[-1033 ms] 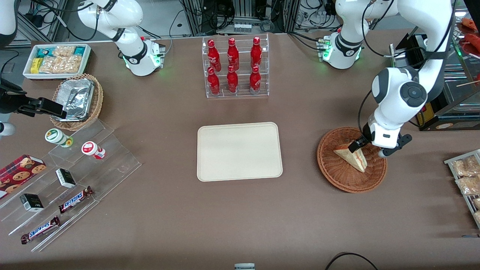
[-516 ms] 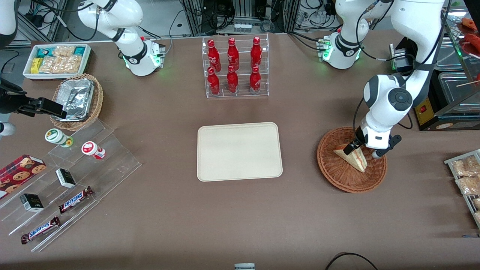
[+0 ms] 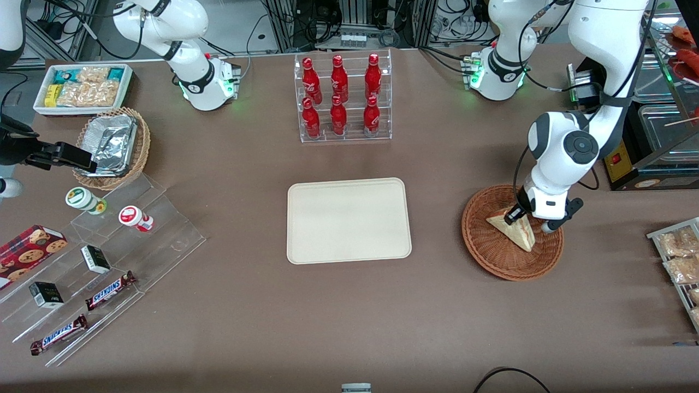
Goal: Place sandwich from basket to tray
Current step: 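Lift the sandwich with the left gripper and carry it over the cream tray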
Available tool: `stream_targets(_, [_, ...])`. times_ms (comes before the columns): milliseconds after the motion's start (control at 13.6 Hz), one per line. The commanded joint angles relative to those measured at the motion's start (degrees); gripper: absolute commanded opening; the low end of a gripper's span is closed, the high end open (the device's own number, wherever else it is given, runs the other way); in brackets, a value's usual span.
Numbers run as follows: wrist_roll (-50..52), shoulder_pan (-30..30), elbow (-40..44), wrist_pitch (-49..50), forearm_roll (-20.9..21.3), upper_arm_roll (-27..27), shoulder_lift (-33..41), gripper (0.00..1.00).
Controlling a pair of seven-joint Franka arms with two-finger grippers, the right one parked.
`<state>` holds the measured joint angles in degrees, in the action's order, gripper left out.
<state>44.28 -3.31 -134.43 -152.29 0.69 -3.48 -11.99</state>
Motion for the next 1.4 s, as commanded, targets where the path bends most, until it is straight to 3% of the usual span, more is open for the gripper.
stream_targets(0, [0.0, -1.2, 4.4, 10.3, 0.6, -0.5, 3.2, 0.0])
stream_targets(295, [-1.0, -4.9, 17.8, 28.6, 4.6, -0.7, 3.3, 0.0])
stream_targets(885, [-0.3, -21.5, 39.1, 45.8, 5.0, -0.7, -3.5, 0.0])
stream_targets(1328, [3.2, -32.7, 49.9, 46.1, 4.6, -0.8, -16.1, 0.0])
